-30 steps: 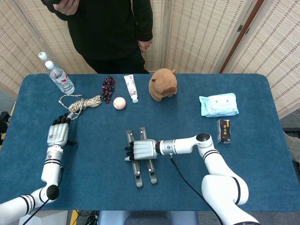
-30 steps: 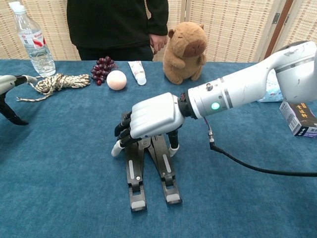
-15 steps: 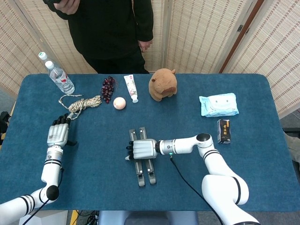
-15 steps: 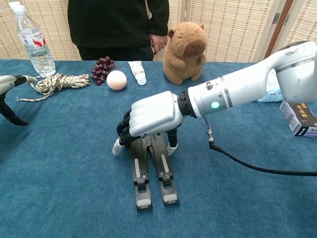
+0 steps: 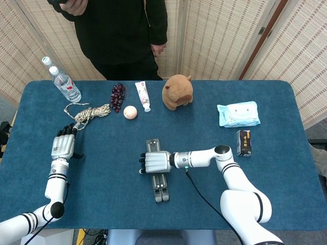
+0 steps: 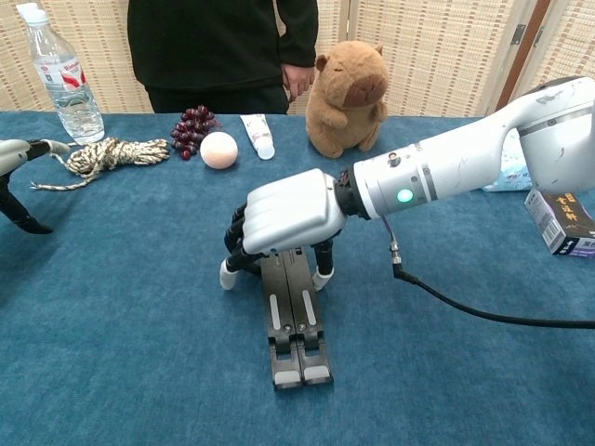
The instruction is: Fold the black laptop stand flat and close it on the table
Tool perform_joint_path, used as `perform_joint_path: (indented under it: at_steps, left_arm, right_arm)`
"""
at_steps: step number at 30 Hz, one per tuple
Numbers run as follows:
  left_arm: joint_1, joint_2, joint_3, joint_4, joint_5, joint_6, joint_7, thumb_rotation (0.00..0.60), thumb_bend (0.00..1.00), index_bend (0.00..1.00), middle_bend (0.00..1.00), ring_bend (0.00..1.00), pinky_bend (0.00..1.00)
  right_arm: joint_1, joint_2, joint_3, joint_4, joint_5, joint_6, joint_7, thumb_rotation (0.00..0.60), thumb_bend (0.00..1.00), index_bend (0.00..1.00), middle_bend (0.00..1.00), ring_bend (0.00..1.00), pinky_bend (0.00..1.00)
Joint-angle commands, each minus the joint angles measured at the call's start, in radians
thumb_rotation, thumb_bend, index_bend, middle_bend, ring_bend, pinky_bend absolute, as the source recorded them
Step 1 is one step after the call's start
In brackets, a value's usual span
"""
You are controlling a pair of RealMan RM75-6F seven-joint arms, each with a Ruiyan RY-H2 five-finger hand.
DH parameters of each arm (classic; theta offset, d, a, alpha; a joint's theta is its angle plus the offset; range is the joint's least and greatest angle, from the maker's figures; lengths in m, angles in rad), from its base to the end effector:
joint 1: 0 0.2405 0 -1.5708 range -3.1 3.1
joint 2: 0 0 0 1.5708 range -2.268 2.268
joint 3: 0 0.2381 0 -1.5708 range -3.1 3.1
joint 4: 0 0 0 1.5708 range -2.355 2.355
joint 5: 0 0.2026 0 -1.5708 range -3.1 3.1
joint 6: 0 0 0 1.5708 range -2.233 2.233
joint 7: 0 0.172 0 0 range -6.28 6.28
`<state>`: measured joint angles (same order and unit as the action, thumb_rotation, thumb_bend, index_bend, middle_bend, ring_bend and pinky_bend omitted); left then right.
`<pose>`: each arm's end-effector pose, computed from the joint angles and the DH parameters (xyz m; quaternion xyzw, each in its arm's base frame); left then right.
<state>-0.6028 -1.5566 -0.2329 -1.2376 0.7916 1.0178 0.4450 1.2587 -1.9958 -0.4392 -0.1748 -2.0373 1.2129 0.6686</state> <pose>-0.2683 0.3758 0.0340 -0.6037 -0.4548 -0.2583 0.6017 -0.0378 -0.3791 -0.1115 0.9508 0.1005 0.2815 0.0810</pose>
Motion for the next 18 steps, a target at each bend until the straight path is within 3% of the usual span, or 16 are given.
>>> perform_joint_path:
  at_steps: [1, 6, 10, 15, 18]
  left_arm:
    - [0.000, 0.000, 0.000, 0.000, -0.001, 0.000, 0.000, 0.600, 0.00, 0.02, 0.05, 0.05, 0.13]
    - [-0.001, 0.000, 0.000, -0.001, -0.001, 0.000, 0.002, 0.600, 0.00, 0.02, 0.05, 0.05, 0.13]
    - [-0.001, 0.001, 0.001, -0.003, -0.001, 0.000, 0.004, 0.600, 0.00, 0.02, 0.05, 0.05, 0.13]
    - [-0.002, 0.005, 0.001, -0.011, 0.002, 0.004, 0.008, 0.600, 0.00, 0.02, 0.05, 0.05, 0.13]
    - [-0.003, 0.008, 0.001, -0.019, 0.003, 0.008, 0.013, 0.600, 0.00, 0.02, 0.05, 0.05, 0.12]
  right_arm:
    - [0.000, 0.001, 0.000, -0.001, 0.000, 0.000, 0.000, 0.600, 0.07, 0.27, 0.58, 0.24, 0.25]
    - [-0.001, 0.002, 0.000, -0.001, 0.001, -0.003, -0.006, 0.600, 0.07, 0.28, 0.57, 0.25, 0.25]
    - [0.000, 0.007, -0.002, -0.001, 0.000, -0.014, -0.010, 0.600, 0.05, 0.25, 0.40, 0.24, 0.25]
    - [0.005, 0.022, -0.005, -0.013, -0.002, -0.037, -0.017, 0.600, 0.00, 0.09, 0.18, 0.12, 0.25]
    - [0.009, 0.033, -0.004, -0.026, 0.000, -0.043, -0.027, 0.600, 0.00, 0.03, 0.10, 0.08, 0.25]
